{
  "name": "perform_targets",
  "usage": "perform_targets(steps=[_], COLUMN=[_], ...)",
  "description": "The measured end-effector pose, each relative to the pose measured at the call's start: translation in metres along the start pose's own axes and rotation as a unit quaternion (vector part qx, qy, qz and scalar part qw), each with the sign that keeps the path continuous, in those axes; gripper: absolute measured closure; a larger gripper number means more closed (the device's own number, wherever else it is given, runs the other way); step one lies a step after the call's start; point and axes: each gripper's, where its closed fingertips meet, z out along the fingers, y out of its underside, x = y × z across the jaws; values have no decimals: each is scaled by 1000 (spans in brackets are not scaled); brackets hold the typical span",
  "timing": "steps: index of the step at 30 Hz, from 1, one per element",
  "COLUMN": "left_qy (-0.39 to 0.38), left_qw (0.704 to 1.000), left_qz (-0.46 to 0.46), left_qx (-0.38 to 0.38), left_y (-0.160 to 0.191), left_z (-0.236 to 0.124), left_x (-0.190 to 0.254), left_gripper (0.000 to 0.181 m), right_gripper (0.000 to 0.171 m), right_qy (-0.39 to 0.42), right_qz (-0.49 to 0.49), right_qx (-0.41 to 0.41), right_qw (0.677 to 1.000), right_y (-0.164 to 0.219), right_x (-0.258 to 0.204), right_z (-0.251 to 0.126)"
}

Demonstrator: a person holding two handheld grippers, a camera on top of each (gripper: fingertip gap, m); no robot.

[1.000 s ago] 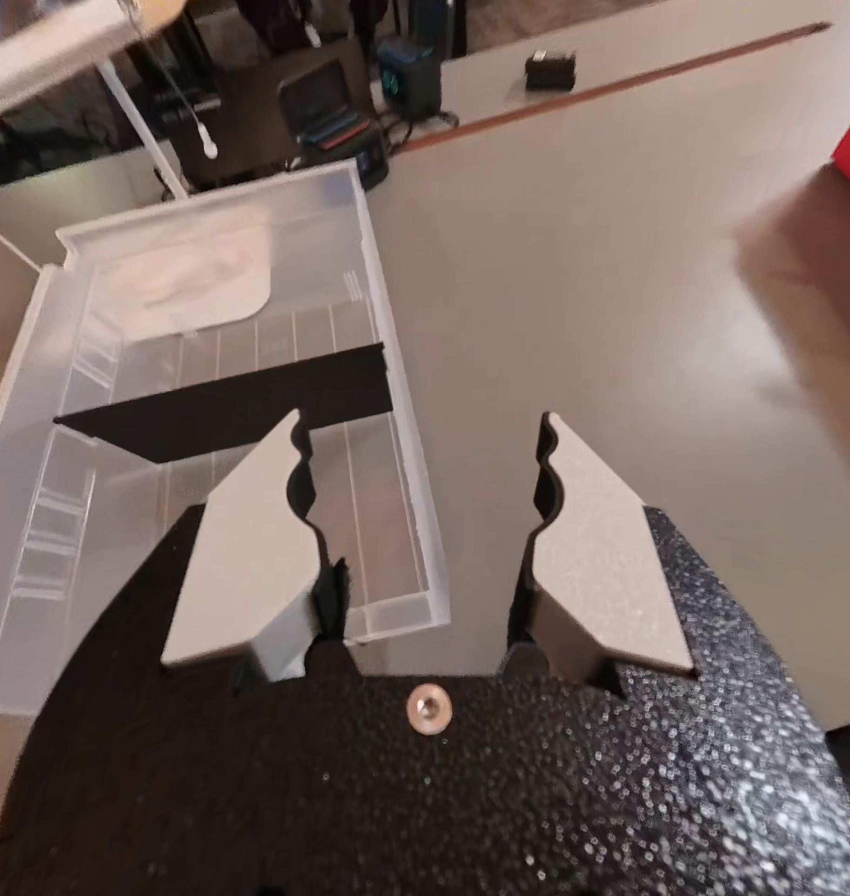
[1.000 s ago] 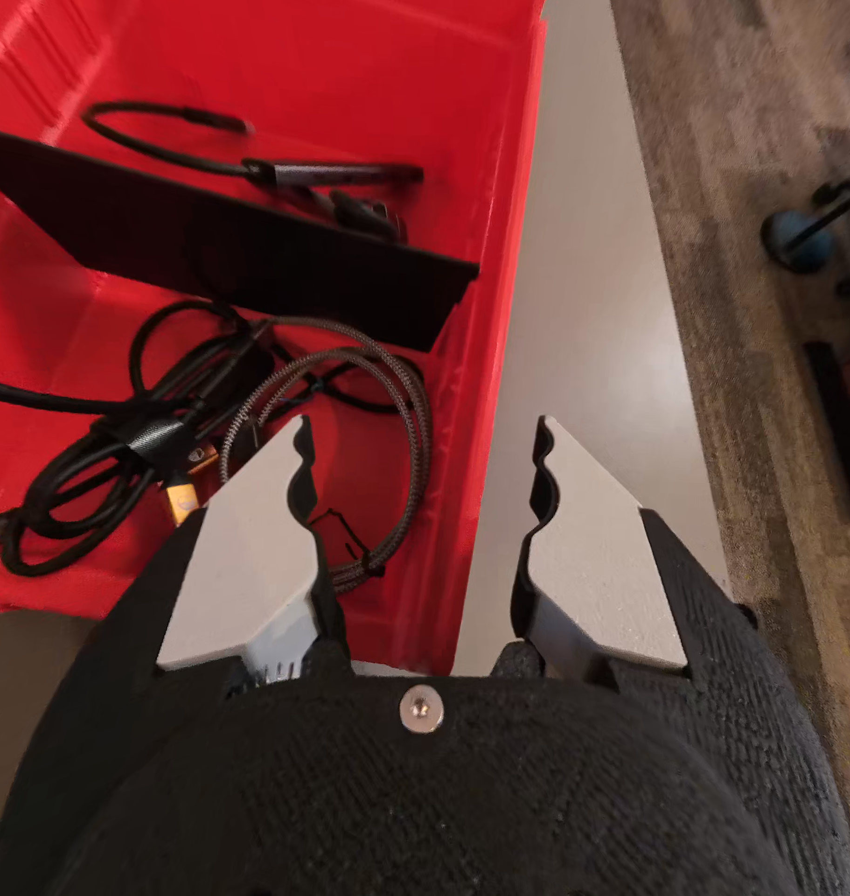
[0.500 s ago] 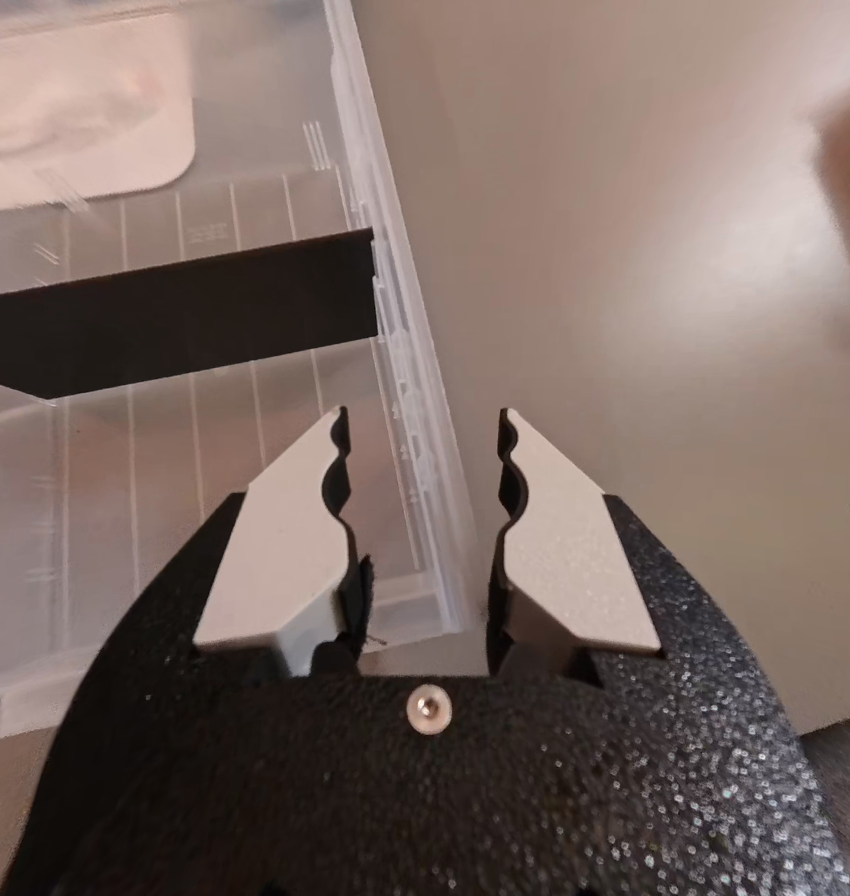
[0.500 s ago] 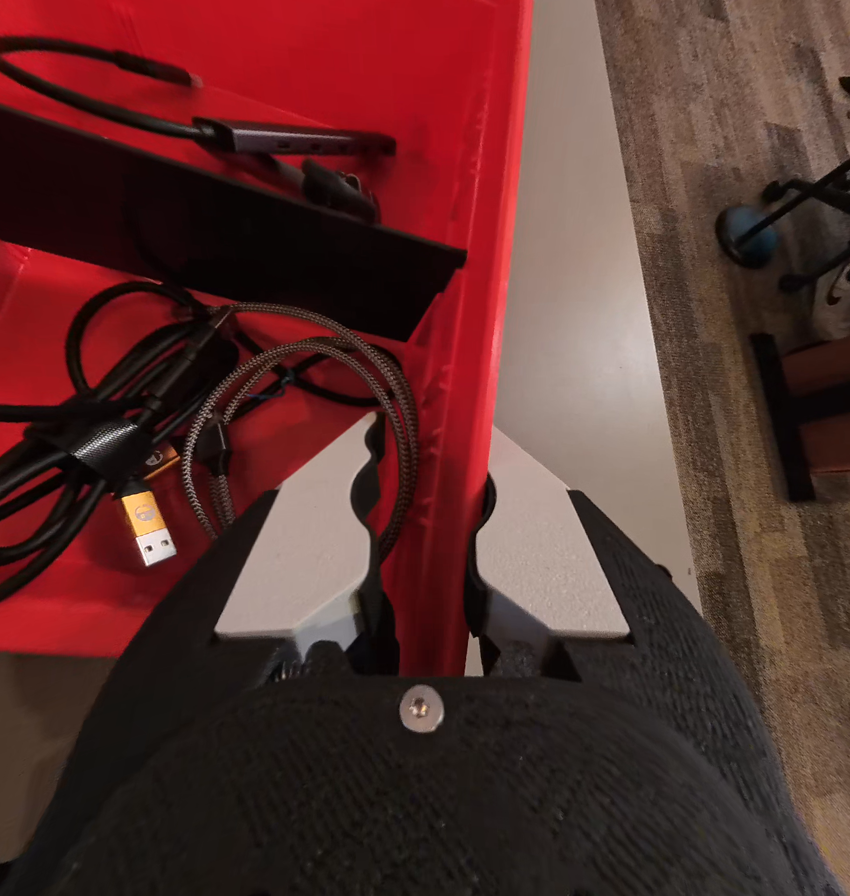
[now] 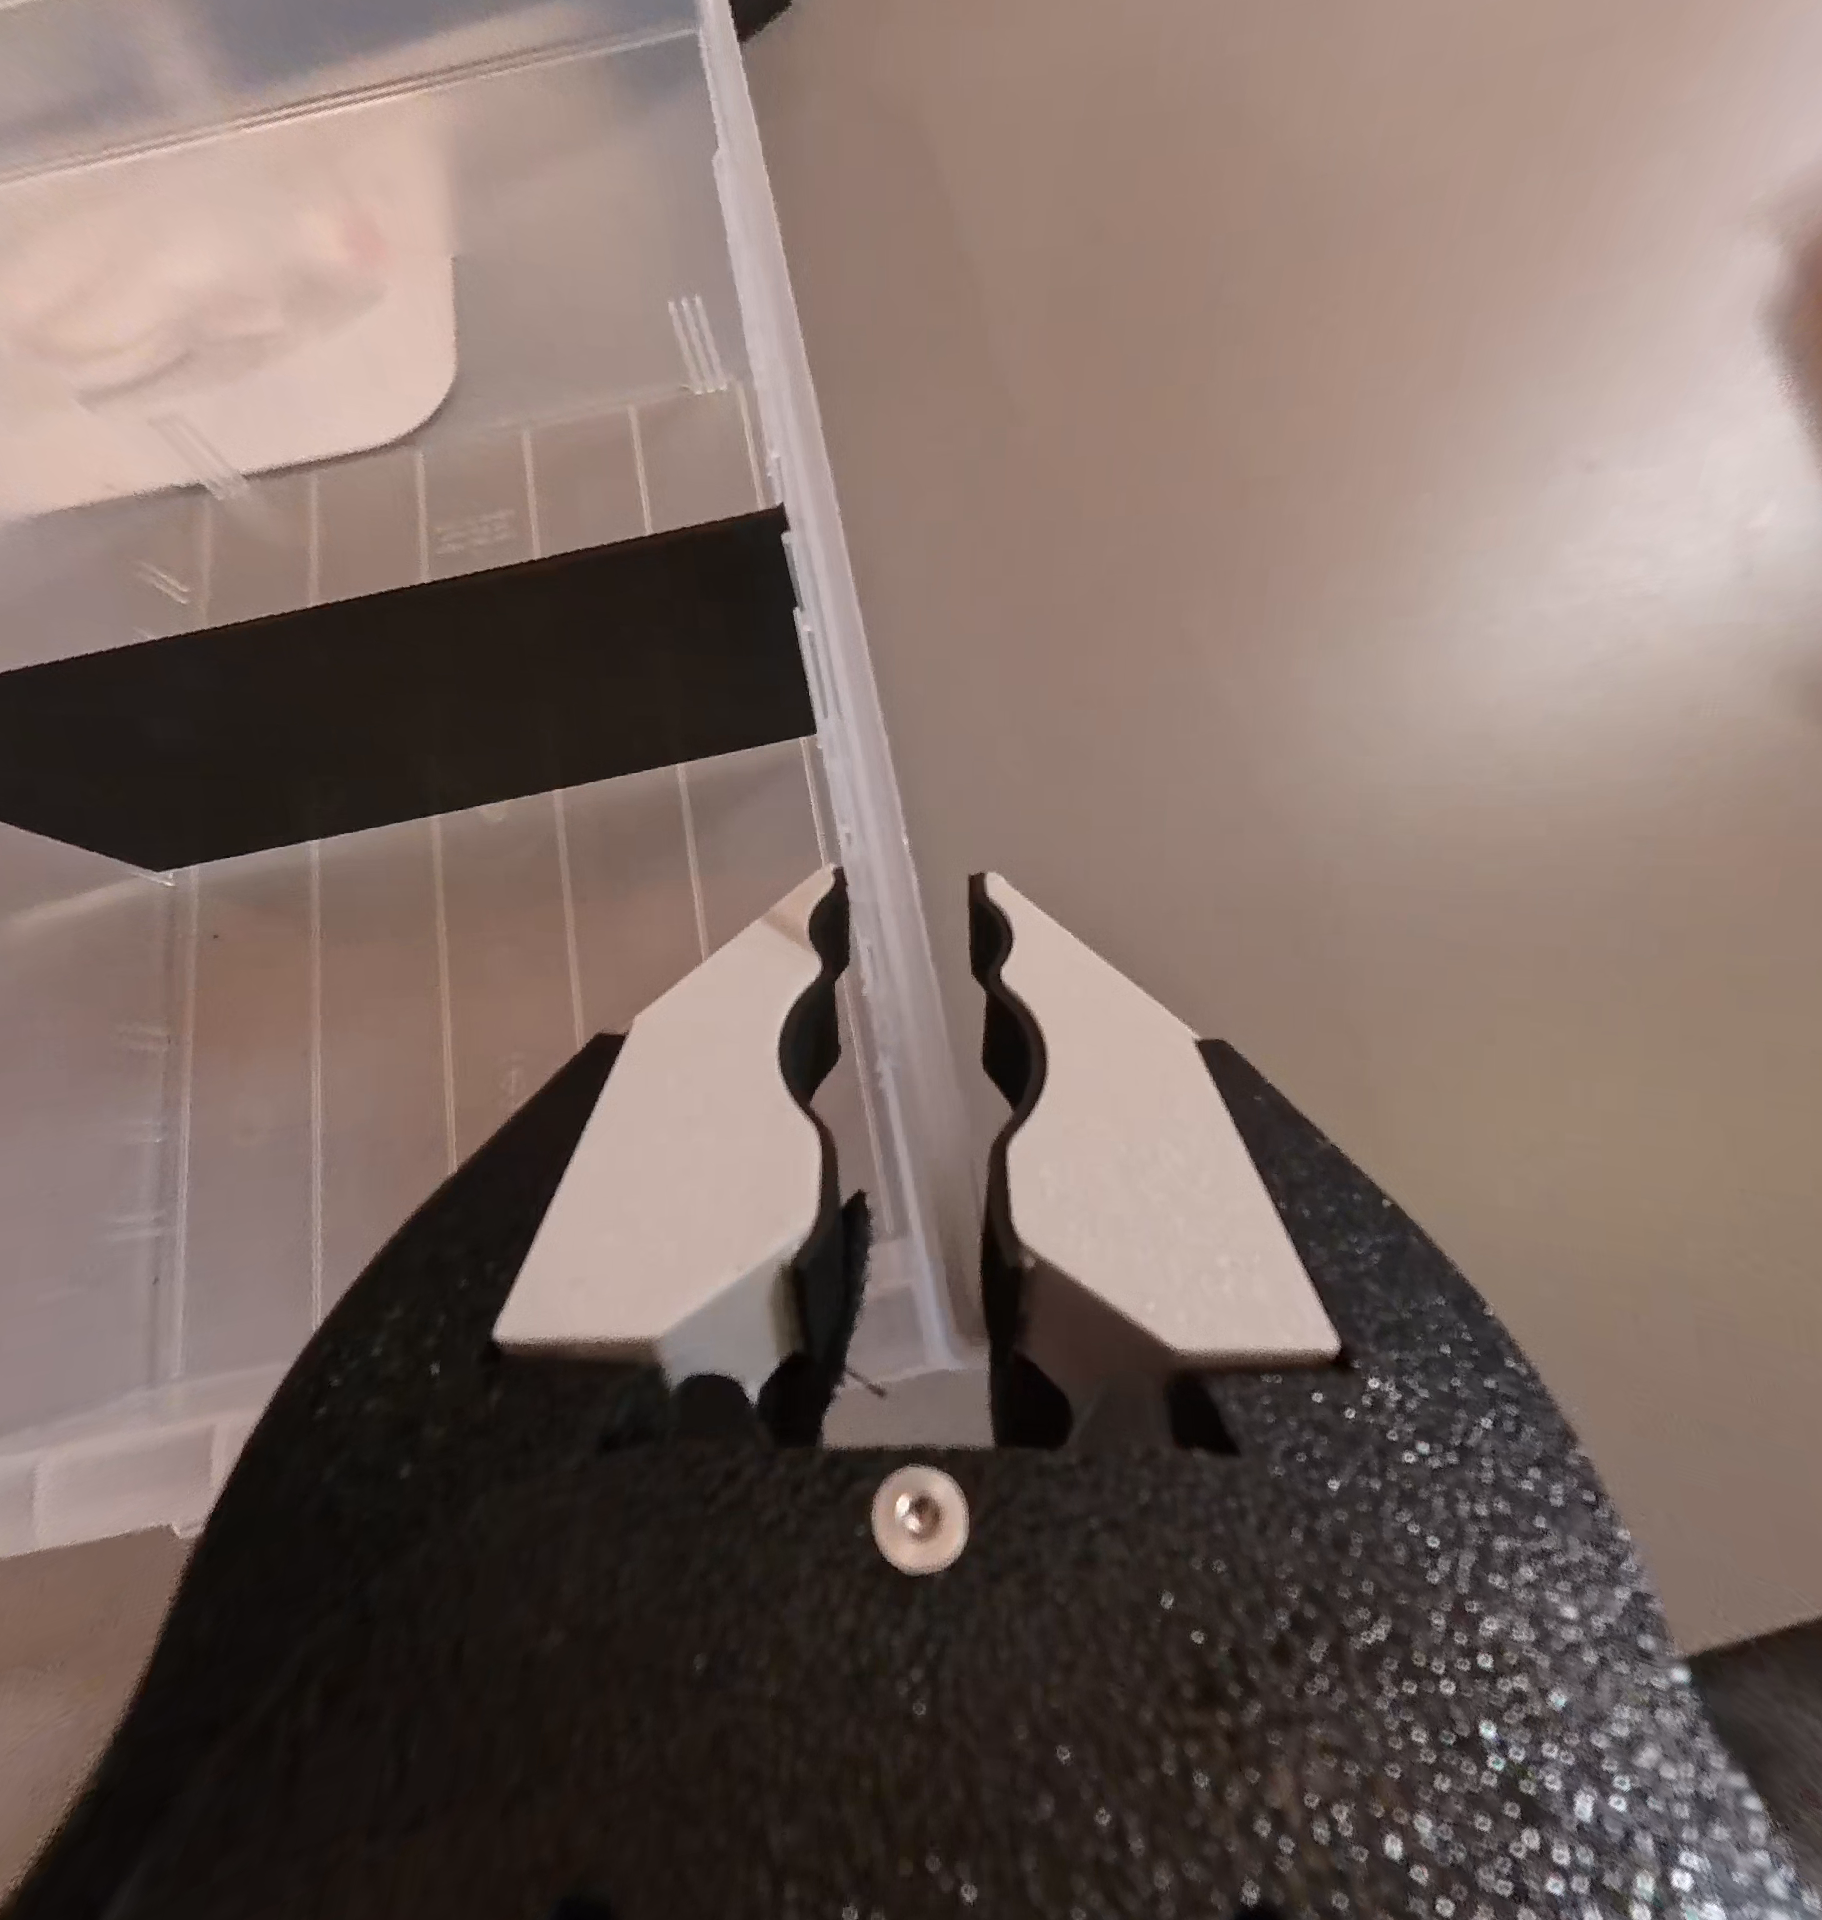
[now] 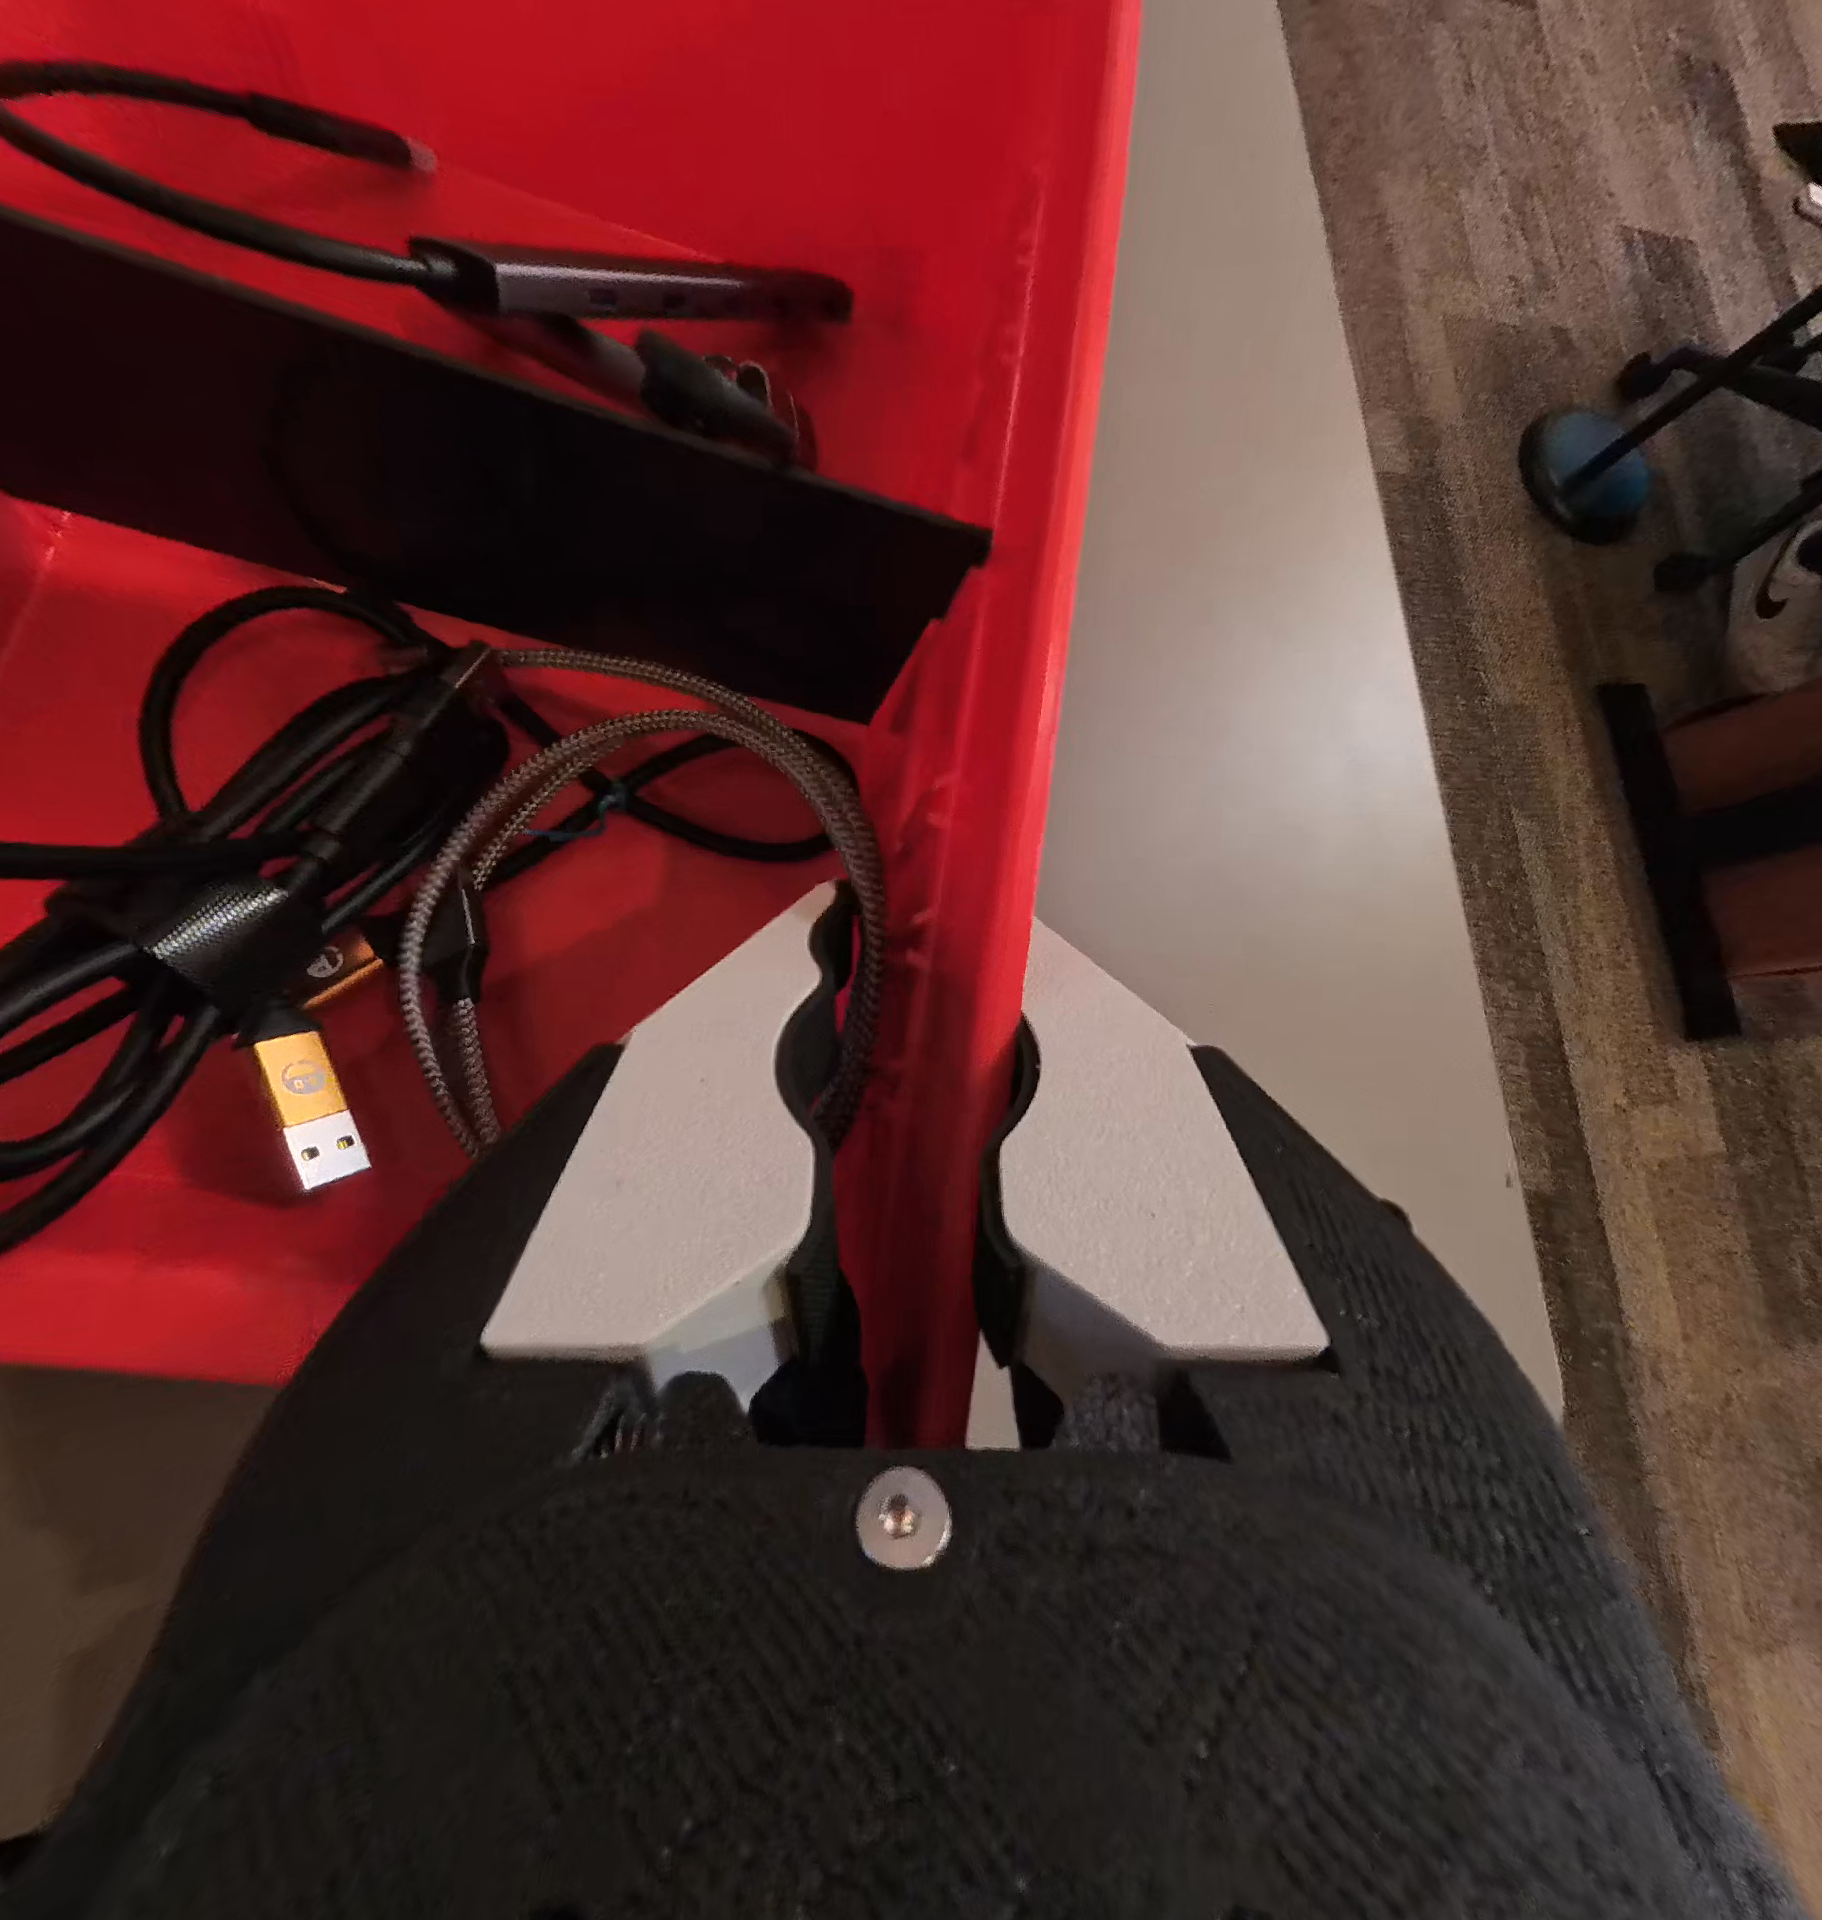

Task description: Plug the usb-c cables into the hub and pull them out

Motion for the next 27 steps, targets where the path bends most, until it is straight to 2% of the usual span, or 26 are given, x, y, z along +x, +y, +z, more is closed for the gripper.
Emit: perform_targets(steps=[2, 5, 7, 9, 11, 12, 13, 15, 17, 19, 21, 25, 27], left_qy=[2, -37, -55, -52, -39, -25, -8, 10, 18, 16, 1, -53, -72], left_qw=[1000, 998, 994, 988, 981, 978, 975, 971, 968, 965, 965, 962, 962], left_qz=[-1, -1, -5, -1, 21, 42, 65, 101, 131, 156, 170, 193, 199], left_qx=[9, 48, 92, 143, 190, 203, 211, 214, 211, 210, 202, 185, 173], left_y=[-3, -16, -34, -58, -84, -94, -103, -117, -127, -136, -141, -143, -140], left_z=[-7, -31, -52, -71, -84, -87, -87, -82, -74, -65, -53, -39, -33], left_x=[0, -15, -23, -19, -2, 12, 28, 55, 79, 98, 108, 107, 103], left_gripper=[156, 127, 106, 87, 74, 77, 81, 72, 54, 37, 22, 22, 22], right_gripper=[145, 123, 109, 91, 78, 73, 69, 64, 52, 35, 25, 20, 20], right_qy=[-5, 29, 45, 9, -74, -124, -173, -261, -328, -368, -382, -385, -385], right_qz=[4, 14, 1, -22, -51, -67, -83, -112, -133, -145, -149, -148, -157], right_qx=[11, 57, 125, 225, 339, 388, 426, 476, 492, 494, 504, 516, 503], right_qw=[1000, 998, 991, 974, 936, 911, 884, 832, 795, 774, 760, 750, 758], right_y=[-1, -16, -42, -81, -120, -135, -145, -157, -161, -163, -166, -169, -167], right_x=[-1, 12, 12, -14, -66, -98, -130, -191, -242, -280, -306, -336, -348], right_z=[-9, -42, -75, -113, -156, -179, -201, -238, -264, -280, -294, -307, -304])
